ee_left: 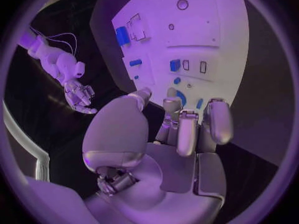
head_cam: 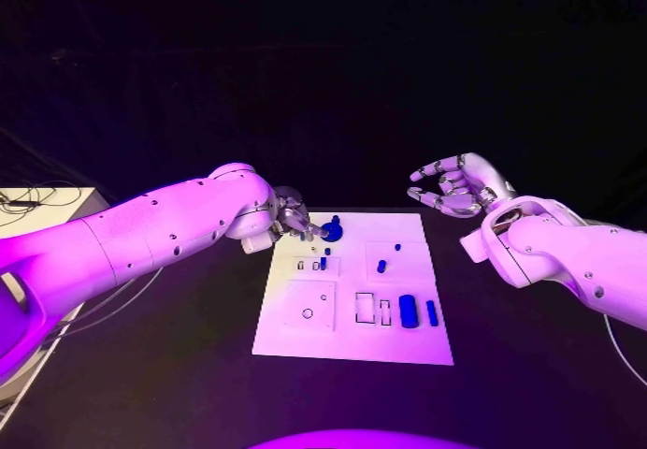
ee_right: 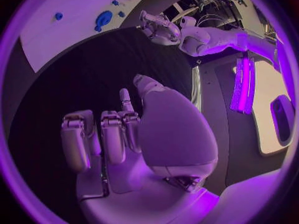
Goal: Assemble the parts on the task board
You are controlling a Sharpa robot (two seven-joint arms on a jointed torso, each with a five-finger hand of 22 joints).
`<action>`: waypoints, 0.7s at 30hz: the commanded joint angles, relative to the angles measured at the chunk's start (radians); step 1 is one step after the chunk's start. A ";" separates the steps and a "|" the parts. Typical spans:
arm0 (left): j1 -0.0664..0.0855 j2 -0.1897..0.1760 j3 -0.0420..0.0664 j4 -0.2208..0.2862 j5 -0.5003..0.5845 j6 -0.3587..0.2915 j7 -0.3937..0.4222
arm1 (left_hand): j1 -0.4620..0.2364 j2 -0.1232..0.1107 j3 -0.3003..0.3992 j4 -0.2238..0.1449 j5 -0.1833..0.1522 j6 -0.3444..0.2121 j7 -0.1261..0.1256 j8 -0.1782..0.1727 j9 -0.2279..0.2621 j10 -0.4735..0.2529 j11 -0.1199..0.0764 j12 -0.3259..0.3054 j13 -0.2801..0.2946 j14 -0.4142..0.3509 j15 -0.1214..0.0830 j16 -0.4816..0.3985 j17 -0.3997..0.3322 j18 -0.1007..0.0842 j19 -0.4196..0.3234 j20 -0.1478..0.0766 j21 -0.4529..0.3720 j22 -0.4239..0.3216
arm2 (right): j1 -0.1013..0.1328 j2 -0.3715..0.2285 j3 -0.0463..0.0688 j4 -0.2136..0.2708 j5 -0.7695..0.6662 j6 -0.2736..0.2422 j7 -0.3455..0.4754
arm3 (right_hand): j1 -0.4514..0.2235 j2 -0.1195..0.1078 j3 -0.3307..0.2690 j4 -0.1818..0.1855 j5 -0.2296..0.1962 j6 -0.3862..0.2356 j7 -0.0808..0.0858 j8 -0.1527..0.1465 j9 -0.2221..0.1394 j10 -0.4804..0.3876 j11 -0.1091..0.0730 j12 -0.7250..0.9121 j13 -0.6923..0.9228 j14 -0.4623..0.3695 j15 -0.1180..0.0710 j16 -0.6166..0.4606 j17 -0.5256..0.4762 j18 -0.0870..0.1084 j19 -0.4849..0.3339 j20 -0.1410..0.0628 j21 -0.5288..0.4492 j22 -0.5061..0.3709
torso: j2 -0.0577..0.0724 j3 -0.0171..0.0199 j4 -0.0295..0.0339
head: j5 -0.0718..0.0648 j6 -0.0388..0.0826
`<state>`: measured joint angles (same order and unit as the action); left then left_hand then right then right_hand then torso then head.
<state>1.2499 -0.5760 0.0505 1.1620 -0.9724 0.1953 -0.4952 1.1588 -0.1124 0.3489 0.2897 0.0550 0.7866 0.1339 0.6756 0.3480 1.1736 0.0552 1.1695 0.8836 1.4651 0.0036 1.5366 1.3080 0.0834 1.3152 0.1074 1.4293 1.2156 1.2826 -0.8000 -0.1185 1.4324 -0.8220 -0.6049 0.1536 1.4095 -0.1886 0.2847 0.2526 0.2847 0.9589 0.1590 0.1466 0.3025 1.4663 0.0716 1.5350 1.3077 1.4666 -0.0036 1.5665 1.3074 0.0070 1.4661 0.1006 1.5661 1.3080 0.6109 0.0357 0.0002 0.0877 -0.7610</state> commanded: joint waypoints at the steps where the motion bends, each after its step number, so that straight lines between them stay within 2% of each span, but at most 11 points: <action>1: 0.002 0.020 -0.004 -0.026 -0.033 0.080 -0.018 | -0.006 0.006 0.003 0.000 -0.002 -0.005 -0.002 0.006 0.001 -0.011 0.001 -0.008 -0.003 0.061 -0.008 -0.004 0.149 -0.005 0.000 -0.004 0.002 0.000 | 0.000 0.004 0.001 -0.003 0.001 0.028 -0.013 | 0.001 -0.009 0.008 0.002 0.005 -0.008 0.000 0.001 0.000 0.072 0.003 -0.007 0.233 0.098 0.004 -0.004 0.239 -0.007 0.105 0.003 0.005 0.263 | 0.005 0.0014 -0.0073 | 0.001 -0.002; 8: 0.002 0.059 -0.024 -0.071 -0.035 0.108 -0.022 | -0.007 0.007 0.005 0.000 -0.002 -0.008 -0.002 0.006 0.003 -0.018 0.001 -0.014 -0.012 0.061 -0.008 -0.004 0.149 -0.005 0.000 -0.005 0.002 0.000 | 0.000 0.010 0.001 -0.004 -0.002 0.033 -0.018 | 0.000 -0.010 0.008 0.003 0.006 -0.009 0.001 0.000 0.000 0.071 0.003 -0.009 0.231 0.098 0.004 -0.004 0.238 -0.007 0.104 0.003 0.004 0.262 | 0.011 0.0031 -0.0153 | 0.005 -0.003; 13: 0.002 0.079 -0.033 -0.090 -0.036 0.121 -0.024 | -0.010 0.009 0.007 0.000 -0.002 -0.011 -0.001 0.006 0.005 -0.024 0.002 -0.018 -0.018 0.062 -0.007 -0.004 0.152 -0.006 0.001 -0.004 0.002 0.002 | 0.001 0.013 0.002 -0.005 -0.003 0.032 -0.020 | -0.001 -0.010 0.009 0.003 0.006 -0.010 0.001 0.000 0.000 0.070 0.003 -0.010 0.230 0.098 0.005 -0.005 0.236 -0.006 0.104 0.003 0.003 0.261 | 0.015 0.0038 -0.0165 | 0.005 0.001; 16: 0.002 0.089 -0.036 -0.103 -0.038 0.125 -0.025 | -0.001 0.016 0.025 -0.004 -0.002 -0.020 0.000 0.008 0.012 -0.038 0.003 -0.029 -0.033 0.063 -0.007 -0.003 0.156 -0.006 0.000 -0.004 0.003 0.003 | 0.001 0.014 0.002 -0.005 -0.005 0.033 -0.022 | -0.005 -0.011 0.009 0.005 0.006 -0.011 0.002 0.000 0.000 0.069 0.004 -0.010 0.230 0.097 0.005 -0.005 0.235 -0.006 0.102 0.003 0.000 0.260 | 0.017 0.0029 -0.0167 | 0.004 0.001; 21: 0.000 0.105 -0.043 -0.121 -0.042 0.128 -0.025 | 0.001 0.013 0.032 -0.005 -0.002 -0.022 0.001 0.008 0.015 -0.040 0.003 -0.031 -0.036 0.064 -0.006 -0.002 0.158 -0.006 0.001 -0.004 0.003 0.003 | 0.001 0.017 0.003 -0.005 -0.007 0.034 -0.024 | -0.008 -0.011 0.009 0.007 0.006 -0.012 0.002 0.000 0.000 0.068 0.004 -0.013 0.228 0.097 0.006 -0.006 0.233 -0.005 0.100 0.004 -0.004 0.257 | 0.019 0.0021 -0.0186 | 0.003 0.001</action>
<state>1.2500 -0.4765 0.0077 1.0449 -1.0049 0.2940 -0.5173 1.1594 -0.1039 0.3743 0.2841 0.0550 0.7717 0.1339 0.6801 0.3625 1.1400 0.0572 1.1434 0.8486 1.4650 0.0037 1.5366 1.3079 0.0834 1.3151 0.1074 1.4292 1.2186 1.2828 -0.7845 -0.1163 1.4265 -0.8218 -0.5859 0.1311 1.4056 -0.1925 0.2901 0.2580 0.2847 0.9558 0.1622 0.1466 0.3023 1.4663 0.0716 1.5255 1.3075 1.4666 -0.0036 1.5665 1.3074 0.0069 1.4661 0.1005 1.5661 1.3078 0.6269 0.0385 -0.0165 0.0919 -0.7604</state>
